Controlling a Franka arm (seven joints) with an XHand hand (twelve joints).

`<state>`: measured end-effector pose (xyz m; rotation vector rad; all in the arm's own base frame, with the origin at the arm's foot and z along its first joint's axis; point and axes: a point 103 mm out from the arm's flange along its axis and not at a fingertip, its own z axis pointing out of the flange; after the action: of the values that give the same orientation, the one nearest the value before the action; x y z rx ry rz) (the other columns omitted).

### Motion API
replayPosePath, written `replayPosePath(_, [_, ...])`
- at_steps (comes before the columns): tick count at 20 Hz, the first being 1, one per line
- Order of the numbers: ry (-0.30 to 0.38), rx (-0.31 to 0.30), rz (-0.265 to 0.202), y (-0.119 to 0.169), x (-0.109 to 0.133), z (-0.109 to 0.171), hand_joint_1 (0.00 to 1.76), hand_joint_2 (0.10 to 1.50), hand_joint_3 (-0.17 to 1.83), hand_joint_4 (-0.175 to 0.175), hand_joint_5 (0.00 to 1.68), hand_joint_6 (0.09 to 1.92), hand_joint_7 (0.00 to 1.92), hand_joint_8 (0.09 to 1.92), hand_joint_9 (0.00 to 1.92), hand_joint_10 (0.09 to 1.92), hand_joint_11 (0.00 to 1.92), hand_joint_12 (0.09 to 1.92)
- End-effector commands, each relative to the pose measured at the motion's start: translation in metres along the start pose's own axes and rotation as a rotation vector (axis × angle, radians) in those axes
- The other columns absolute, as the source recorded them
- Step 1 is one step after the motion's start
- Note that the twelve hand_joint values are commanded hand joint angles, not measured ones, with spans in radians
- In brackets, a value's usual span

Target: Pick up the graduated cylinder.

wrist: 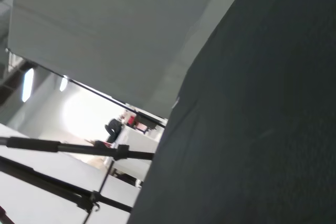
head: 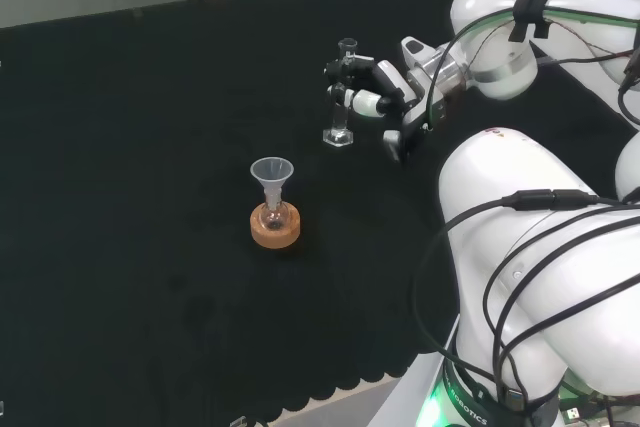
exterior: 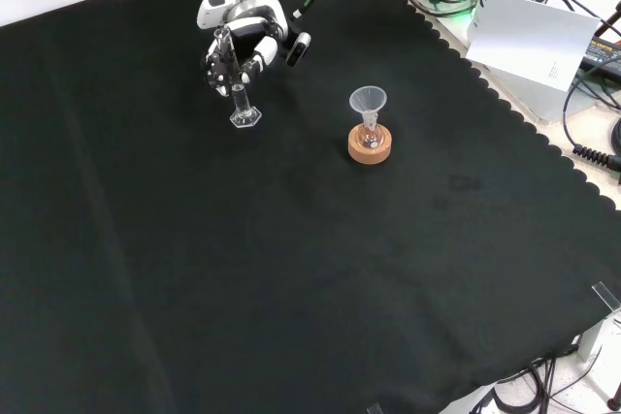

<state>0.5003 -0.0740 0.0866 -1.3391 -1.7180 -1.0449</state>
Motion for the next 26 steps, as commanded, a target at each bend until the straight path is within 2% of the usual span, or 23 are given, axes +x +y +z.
replayPosePath(1, [-0.202, 0.055, -0.035, 0.006, 0.019, -0.015, 1.36, 1.38, -0.17, -0.074, 0.83, 0.84, 0.73, 0.83, 1.02, 0.52, 0.92, 0.97])
replayPosePath(4, [-0.300, 0.105, -0.056, 0.008, 0.028, -0.020, 1.37, 1.38, -0.17, -0.078, 0.85, 0.83, 0.78, 0.79, 1.05, 0.50, 0.95, 0.95])
replayPosePath(11, [-0.422, 0.171, -0.048, 0.007, 0.047, -0.036, 1.38, 1.37, -0.17, -0.086, 0.89, 0.82, 0.88, 0.70, 1.13, 0.43, 0.99, 0.91])
replayPosePath(18, [-0.482, 0.254, -0.001, -0.005, 0.066, -0.046, 1.40, 1.36, -0.17, -0.089, 0.89, 0.83, 0.92, 0.67, 1.16, 0.40, 1.01, 0.90])
replayPosePath(26, [-0.508, 0.309, 0.006, -0.029, 0.099, -0.047, 1.42, 1.36, -0.17, -0.090, 0.89, 0.84, 0.94, 0.68, 1.17, 0.41, 1.02, 0.90])
